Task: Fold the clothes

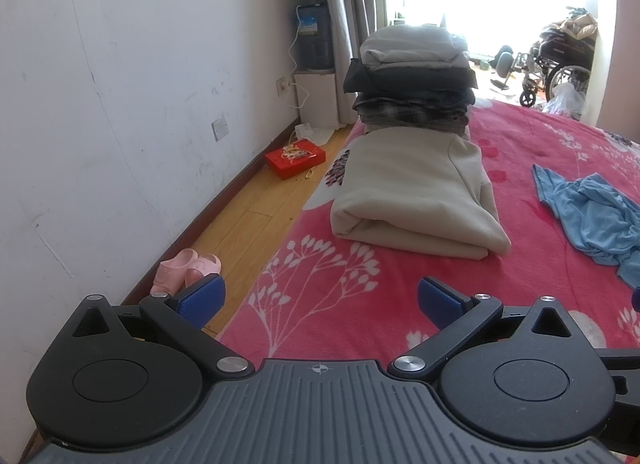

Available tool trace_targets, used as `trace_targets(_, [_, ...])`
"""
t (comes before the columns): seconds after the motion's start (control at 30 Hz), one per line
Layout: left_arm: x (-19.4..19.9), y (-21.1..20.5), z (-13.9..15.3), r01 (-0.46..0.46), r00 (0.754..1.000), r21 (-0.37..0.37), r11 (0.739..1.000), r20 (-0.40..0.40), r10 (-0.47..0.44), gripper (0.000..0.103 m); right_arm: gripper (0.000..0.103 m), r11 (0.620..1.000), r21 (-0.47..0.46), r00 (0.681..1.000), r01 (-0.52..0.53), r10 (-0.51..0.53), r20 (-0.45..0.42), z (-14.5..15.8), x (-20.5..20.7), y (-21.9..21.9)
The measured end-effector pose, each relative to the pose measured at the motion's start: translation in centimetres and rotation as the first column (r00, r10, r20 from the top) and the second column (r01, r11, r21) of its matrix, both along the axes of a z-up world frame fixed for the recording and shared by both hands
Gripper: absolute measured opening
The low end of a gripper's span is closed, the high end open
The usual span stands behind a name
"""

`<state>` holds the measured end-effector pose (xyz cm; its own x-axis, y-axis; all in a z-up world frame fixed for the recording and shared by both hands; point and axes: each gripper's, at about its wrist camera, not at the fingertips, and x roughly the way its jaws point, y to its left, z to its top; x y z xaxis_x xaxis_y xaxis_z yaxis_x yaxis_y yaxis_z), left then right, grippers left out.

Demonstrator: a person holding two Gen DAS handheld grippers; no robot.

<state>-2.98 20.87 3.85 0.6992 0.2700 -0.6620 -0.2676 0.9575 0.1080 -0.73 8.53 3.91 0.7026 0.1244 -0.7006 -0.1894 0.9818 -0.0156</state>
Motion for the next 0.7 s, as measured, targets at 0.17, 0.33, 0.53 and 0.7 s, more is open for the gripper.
trace_targets(0.17, [-0.02, 0.03, -0.01, 0.0, 1.0, 0.001, 1.0, -0.001, 0.0, 0.103, 0.103, 1.0, 0.0, 1.0, -0.001, 0.001, 0.0, 0.03, -0.08, -0.03])
trace_targets(0.33, [0.02, 0.04, -0.01, -0.001, 1.0, 0.0, 1.0, -0.002, 0.001, 0.103, 0.103, 1.0, 0.0, 1.0, -0.001, 0.001, 0.0, 0.01, -0.1, -0.04])
trace_targets(0.53, [-0.02, 0.01, -0.03, -0.001, 1.0, 0.0, 1.0, -0.002, 0.001, 0.103, 0.103, 1.0, 0.0, 1.0, -0.001, 0.001, 0.0, 0.01, -0.11, 0.0])
trace_targets(0.7, [-0.07, 0.04, -0.12, 0.0, 1.0, 0.0, 1.0, -0.004, 0.0, 0.103, 0.103, 1.0, -0.001, 1.0, -0.001, 0.001, -0.001, 0.03, -0.11, 0.05])
